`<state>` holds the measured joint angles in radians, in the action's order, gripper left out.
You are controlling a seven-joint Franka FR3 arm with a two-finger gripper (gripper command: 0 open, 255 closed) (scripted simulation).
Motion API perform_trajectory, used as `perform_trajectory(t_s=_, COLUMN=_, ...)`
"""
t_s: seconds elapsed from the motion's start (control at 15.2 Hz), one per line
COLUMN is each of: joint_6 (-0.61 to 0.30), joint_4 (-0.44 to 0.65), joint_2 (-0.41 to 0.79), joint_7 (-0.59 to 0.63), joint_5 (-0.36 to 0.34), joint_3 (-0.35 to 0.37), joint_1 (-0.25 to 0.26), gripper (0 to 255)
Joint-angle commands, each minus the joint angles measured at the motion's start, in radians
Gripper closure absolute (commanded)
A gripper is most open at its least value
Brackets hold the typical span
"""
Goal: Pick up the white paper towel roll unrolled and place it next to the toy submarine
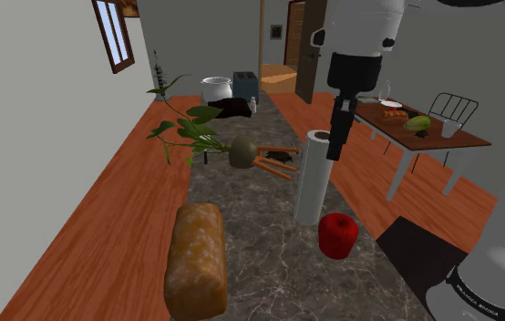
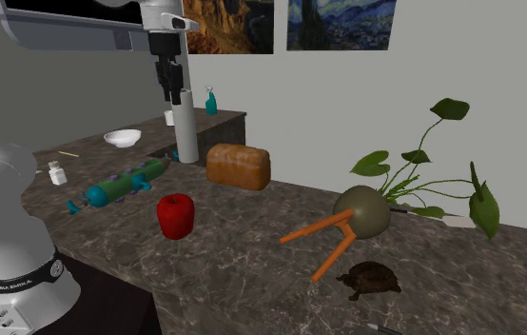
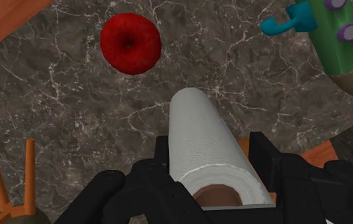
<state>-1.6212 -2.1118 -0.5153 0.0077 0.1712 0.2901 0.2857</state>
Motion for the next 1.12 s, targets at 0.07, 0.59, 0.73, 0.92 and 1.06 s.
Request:
perform_trajectory(t_s=0.07, joint_6=-0.040, joint_4=-0.045, joint_2=-0.006, joint_7=-0.002, joint_5=0.004, joint_3=0.004, joint_1=0.002, gripper=255)
perform_trajectory(t_s=0.59, joint_6=-0.145, joint_4=-0.159, joint_2=-0.015, joint_7=-0.009, joint_5=0.014, joint_3=0.015, joint_1=0.008, gripper=255)
perform_trajectory(t_s=0.73, joint_6=-0.171, joint_4=-0.186, joint_2=-0.015, joint_7=-0.010, joint_5=0.017, joint_3=0.018, joint_1=0.009, gripper=255)
perform_trajectory(t_s=0.92, joint_6=-0.212, joint_4=-0.225, joint_2=-0.014, joint_7=-0.012, joint_5=0.021, joint_3=0.023, joint_1=0.011, gripper=255)
perform_trajectory(t_s=1.06, joint_6=-0.239, joint_4=-0.250, joint_2=-0.011, joint_7=-0.013, joint_5=0.024, joint_3=0.027, joint_1=0.012, gripper=255)
